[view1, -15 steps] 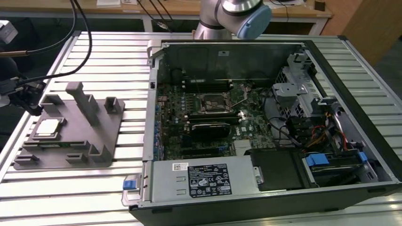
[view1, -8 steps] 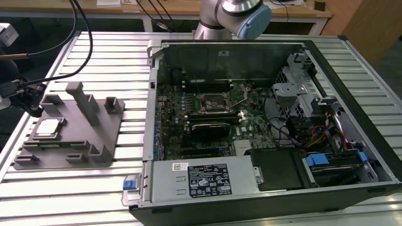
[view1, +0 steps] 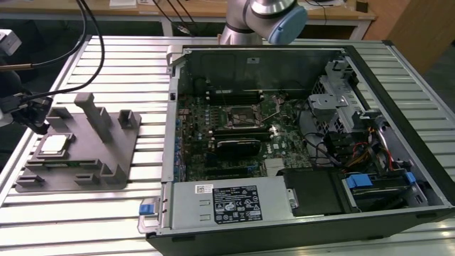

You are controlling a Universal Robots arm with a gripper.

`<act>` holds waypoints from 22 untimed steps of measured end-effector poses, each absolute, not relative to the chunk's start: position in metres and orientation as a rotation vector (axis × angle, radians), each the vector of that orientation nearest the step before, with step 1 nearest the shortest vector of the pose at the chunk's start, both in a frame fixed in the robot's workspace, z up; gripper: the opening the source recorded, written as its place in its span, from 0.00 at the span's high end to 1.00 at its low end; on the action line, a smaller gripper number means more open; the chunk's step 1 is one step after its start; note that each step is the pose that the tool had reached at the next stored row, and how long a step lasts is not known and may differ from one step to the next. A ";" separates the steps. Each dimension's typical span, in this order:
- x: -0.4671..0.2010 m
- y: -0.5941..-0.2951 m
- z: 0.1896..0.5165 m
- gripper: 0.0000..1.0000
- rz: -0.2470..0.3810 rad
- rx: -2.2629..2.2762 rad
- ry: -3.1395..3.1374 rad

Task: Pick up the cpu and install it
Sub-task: 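Pick up the cpu and move it towards the insertion slot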

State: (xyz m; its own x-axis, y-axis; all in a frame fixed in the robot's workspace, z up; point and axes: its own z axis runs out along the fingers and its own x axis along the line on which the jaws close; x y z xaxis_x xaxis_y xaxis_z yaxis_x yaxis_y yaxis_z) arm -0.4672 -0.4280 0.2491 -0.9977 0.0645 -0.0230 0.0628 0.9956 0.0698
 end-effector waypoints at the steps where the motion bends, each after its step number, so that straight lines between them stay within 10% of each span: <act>1: -0.468 -0.428 0.248 0.89 0.108 0.099 3.113; 22: -0.473 -0.428 0.220 0.89 0.107 0.099 3.113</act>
State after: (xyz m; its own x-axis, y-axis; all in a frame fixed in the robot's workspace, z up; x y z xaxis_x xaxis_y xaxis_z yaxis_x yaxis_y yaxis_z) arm -0.4732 -0.4281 0.2201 -0.9976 0.0645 -0.0230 0.0628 0.9956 0.0696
